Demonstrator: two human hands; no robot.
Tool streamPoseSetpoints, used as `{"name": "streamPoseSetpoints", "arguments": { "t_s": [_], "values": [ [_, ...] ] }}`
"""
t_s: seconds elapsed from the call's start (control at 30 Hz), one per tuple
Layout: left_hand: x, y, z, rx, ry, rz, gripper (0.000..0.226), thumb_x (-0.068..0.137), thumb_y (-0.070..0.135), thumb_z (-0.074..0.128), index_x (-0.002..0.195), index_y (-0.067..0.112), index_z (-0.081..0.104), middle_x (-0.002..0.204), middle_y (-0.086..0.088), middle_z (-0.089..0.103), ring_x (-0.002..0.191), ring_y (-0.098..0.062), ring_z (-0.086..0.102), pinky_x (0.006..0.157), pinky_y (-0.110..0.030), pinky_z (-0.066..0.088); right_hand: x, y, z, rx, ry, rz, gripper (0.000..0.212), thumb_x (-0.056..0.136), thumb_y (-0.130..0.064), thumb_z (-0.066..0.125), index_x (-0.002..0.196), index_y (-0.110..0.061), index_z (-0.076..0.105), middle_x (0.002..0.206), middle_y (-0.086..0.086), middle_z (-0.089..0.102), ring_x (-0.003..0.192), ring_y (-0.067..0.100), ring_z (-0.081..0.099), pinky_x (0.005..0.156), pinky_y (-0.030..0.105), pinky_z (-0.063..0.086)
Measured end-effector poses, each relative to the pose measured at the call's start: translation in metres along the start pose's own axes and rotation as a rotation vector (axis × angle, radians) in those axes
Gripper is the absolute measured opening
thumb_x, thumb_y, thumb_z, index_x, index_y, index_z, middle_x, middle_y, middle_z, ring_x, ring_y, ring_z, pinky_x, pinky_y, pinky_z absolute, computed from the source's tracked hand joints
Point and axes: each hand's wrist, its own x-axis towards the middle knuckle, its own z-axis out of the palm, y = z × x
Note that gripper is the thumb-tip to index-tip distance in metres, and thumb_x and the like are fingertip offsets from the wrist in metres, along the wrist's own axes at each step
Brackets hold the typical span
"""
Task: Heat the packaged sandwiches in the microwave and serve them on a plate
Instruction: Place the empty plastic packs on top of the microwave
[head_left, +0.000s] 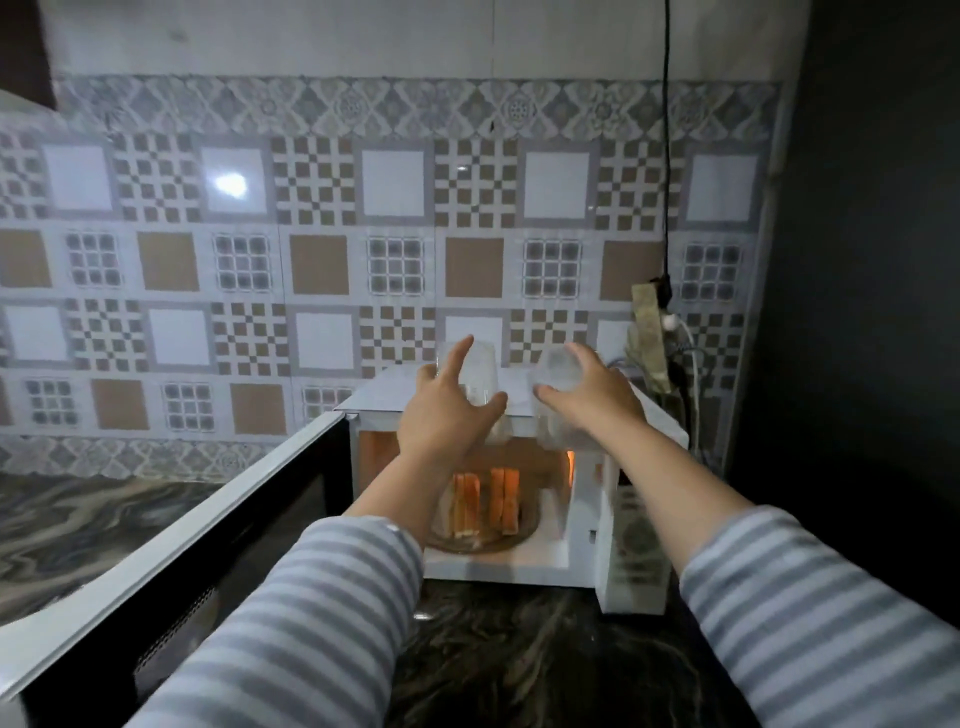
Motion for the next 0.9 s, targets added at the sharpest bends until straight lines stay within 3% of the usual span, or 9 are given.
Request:
{"name": "streamPoseSetpoints", "arguments": {
  "t_s": [0.13, 0.33, 0.53, 0.63, 0.77, 0.9],
  "values": [
    [0.058, -0.01, 0.02, 0.039, -0.075, -0.087, 0.077, 0.084, 0.056, 0.06, 0.145, 0.049, 0.014, 0.151, -0.008, 0.035, 0.089, -0.021, 0.066, 0.071, -0.033, 0.056, 0.056, -0.004, 0.012, -0.034, -0.07, 0.027, 0.071, 0.088, -0.048, 0.06, 0.147, -0.04, 0.022, 0.151, 0.006, 0.036, 0.126, 0.032, 0.048, 0.092, 0.04, 0.047],
    [0.125, -0.031, 0.056, 0.079, -0.133, -0.144, 0.079, 0.083, 0.056, 0.062, 0.145, 0.049, 0.015, 0.151, -0.007, 0.038, 0.112, -0.027, 0.059, 0.084, -0.036, 0.054, 0.121, 0.002, 0.052, -0.054, -0.124, 0.015, 0.07, 0.091, -0.044, 0.057, 0.149, -0.037, 0.019, 0.154, 0.005, 0.032, 0.128, 0.031, 0.046, 0.086, 0.036, 0.046],
    [0.15, -0.04, 0.07, 0.116, -0.153, -0.17, 0.08, 0.084, 0.055, 0.06, 0.147, 0.048, 0.012, 0.142, -0.008, 0.047, 0.108, -0.027, 0.06, 0.083, -0.038, 0.054, 0.147, 0.009, 0.074, -0.111, -0.138, 0.032, 0.072, 0.091, -0.049, 0.055, 0.15, -0.04, 0.014, 0.156, 0.008, 0.025, 0.132, 0.033, 0.042, 0.081, 0.034, 0.043],
    [0.152, -0.04, 0.072, 0.149, -0.172, -0.183, 0.084, 0.082, 0.061, 0.059, 0.147, 0.048, 0.007, 0.151, -0.008, 0.037, 0.116, -0.029, 0.057, 0.09, -0.042, 0.053, 0.151, 0.01, 0.074, -0.134, -0.153, 0.052, 0.075, 0.09, -0.052, 0.054, 0.15, -0.041, 0.011, 0.159, 0.009, 0.018, 0.135, 0.036, 0.037, 0.088, 0.038, 0.045],
    [0.146, -0.032, 0.059, 0.232, -0.185, -0.164, 0.096, 0.076, 0.077, 0.05, 0.148, 0.047, -0.006, 0.162, -0.006, -0.005, 0.133, -0.032, 0.044, 0.102, -0.052, 0.042, 0.147, 0.004, 0.067, -0.164, -0.163, 0.056, 0.082, 0.086, -0.063, 0.051, 0.15, -0.045, 0.002, 0.16, 0.009, 0.015, 0.137, 0.037, 0.036, 0.09, 0.041, 0.046],
    [0.133, -0.028, 0.033, 0.255, -0.138, -0.113, 0.097, 0.076, 0.078, 0.048, 0.15, 0.043, -0.006, 0.162, -0.004, -0.006, 0.137, -0.034, 0.038, 0.104, -0.055, 0.039, 0.129, -0.008, 0.049, -0.195, -0.13, 0.069, 0.077, 0.087, -0.064, 0.048, 0.149, -0.045, 0.008, 0.158, 0.011, 0.02, 0.139, 0.038, 0.029, 0.103, 0.049, 0.04]
  ]
}}
